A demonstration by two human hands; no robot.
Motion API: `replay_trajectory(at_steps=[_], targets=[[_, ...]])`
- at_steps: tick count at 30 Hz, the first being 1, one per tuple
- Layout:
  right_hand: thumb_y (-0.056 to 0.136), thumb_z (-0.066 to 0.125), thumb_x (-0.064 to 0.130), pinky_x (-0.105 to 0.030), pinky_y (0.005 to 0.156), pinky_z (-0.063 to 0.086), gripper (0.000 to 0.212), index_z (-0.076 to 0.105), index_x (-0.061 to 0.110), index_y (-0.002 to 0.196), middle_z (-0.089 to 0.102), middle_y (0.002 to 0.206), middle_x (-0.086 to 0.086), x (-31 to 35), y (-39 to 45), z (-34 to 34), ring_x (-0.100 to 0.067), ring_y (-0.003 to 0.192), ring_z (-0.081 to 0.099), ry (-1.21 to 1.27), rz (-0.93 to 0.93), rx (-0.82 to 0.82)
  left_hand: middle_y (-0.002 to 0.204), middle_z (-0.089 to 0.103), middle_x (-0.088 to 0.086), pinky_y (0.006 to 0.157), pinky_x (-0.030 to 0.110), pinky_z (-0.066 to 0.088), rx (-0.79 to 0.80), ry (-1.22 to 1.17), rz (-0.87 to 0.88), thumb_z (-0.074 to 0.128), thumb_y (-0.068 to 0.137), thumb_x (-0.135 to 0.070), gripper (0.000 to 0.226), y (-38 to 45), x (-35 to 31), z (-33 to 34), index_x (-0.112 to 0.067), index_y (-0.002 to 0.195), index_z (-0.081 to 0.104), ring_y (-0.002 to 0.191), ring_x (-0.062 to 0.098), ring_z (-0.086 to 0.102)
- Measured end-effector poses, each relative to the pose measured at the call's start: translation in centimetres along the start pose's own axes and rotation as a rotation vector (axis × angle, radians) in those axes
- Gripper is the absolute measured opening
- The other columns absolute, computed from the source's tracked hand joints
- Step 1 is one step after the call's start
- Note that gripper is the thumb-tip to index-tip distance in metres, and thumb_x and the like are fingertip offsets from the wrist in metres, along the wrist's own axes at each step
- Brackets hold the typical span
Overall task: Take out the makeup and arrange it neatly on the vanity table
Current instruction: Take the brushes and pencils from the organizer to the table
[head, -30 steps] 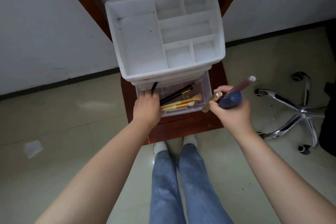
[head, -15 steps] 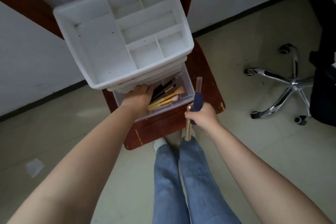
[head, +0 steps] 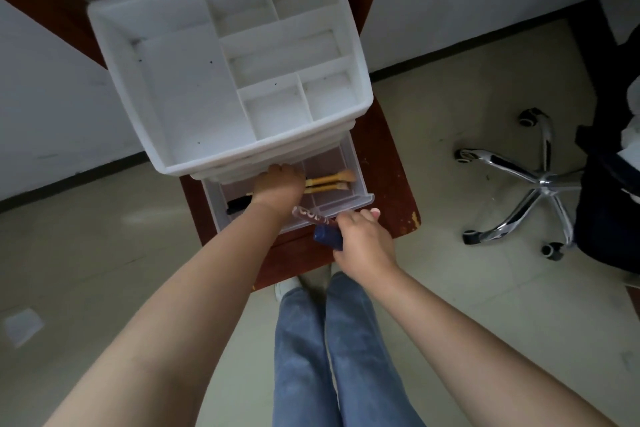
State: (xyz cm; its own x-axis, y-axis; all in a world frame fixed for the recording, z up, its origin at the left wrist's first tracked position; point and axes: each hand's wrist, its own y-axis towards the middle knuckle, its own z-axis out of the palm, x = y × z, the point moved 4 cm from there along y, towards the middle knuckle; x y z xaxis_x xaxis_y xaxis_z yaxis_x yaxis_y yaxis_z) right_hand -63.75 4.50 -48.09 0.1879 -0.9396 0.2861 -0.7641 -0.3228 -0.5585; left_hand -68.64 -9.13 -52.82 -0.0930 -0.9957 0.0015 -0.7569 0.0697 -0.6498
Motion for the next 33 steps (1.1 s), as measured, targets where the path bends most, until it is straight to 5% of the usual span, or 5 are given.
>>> replay_trajectory(at_steps=[9, 14, 23, 29, 33], targets=[[0.079, 0.059, 0.008, -0.032, 0.073, 0.045, 0.024, 0.06, 0.008, 0.103, 0.06, 0.107, -0.011, 2.9, -0.1, -0.8, -0.028, 0.103, 0.054, -0.395, -0.136, -0.047, 0.093, 0.064, 0.012, 0.058, 0.033, 0.04, -0.247, -0.278, -0.052, 0.055, 0.086, -0.022, 0.025, -7.0, 2.6, -2.5, -0.009, 0.107, 0.049, 0.08, 0.033, 0.062], [0.087, 0.042, 0.003, -0.038, 0.081, 0.042, 0.029, 0.052, 0.002, 0.114, 0.046, 0.123, -0.017, 4.7, 2.3, -2.2, -0.034, 0.114, 0.042, -0.421, -0.16, 0.024, 0.071, 0.054, 0.008, 0.043, 0.024, 0.023, -0.326, -0.369, -0.223, 0.055, 0.082, -0.017, 0.02, -12.0, 6.9, -3.0, -0.009, 0.097, 0.045, 0.054, 0.025, 0.04], [0.081, 0.056, 0.006, -0.039, 0.086, 0.044, 0.038, 0.052, 0.005, 0.118, 0.043, 0.128, -0.016, 7.0, 6.9, -3.3, -0.033, 0.117, 0.043, -0.577, -0.27, 0.075, 0.07, 0.053, 0.007, 0.048, 0.028, 0.032, -0.208, -0.309, -0.467, 0.052, 0.086, -0.021, 0.016, -17.0, 12.6, 2.5, -0.01, 0.097, 0.048, 0.057, 0.029, 0.045], [0.077, 0.057, 0.006, -0.032, 0.065, 0.032, 0.032, 0.054, 0.007, 0.109, 0.051, 0.114, -0.01, 4.7, 2.6, -5.6, -0.028, 0.109, 0.047, -0.499, -0.254, 0.001, 0.081, 0.061, 0.009, 0.051, 0.029, 0.035, -0.175, -0.292, -0.377, 0.051, 0.086, -0.022, 0.018, -16.9, 9.2, -0.9, -0.01, 0.099, 0.046, 0.068, 0.032, 0.057], [0.077, 0.058, 0.01, -0.033, 0.072, 0.04, 0.028, 0.054, 0.01, 0.105, 0.057, 0.11, -0.007, 1.2, -1.4, -11.0, -0.027, 0.107, 0.048, -0.456, -0.097, -0.102, 0.095, 0.064, 0.012, 0.057, 0.032, 0.036, -0.292, -0.255, -0.25, 0.052, 0.086, -0.02, 0.021, -14.9, 5.7, -7.5, -0.008, 0.103, 0.047, 0.083, 0.034, 0.061]])
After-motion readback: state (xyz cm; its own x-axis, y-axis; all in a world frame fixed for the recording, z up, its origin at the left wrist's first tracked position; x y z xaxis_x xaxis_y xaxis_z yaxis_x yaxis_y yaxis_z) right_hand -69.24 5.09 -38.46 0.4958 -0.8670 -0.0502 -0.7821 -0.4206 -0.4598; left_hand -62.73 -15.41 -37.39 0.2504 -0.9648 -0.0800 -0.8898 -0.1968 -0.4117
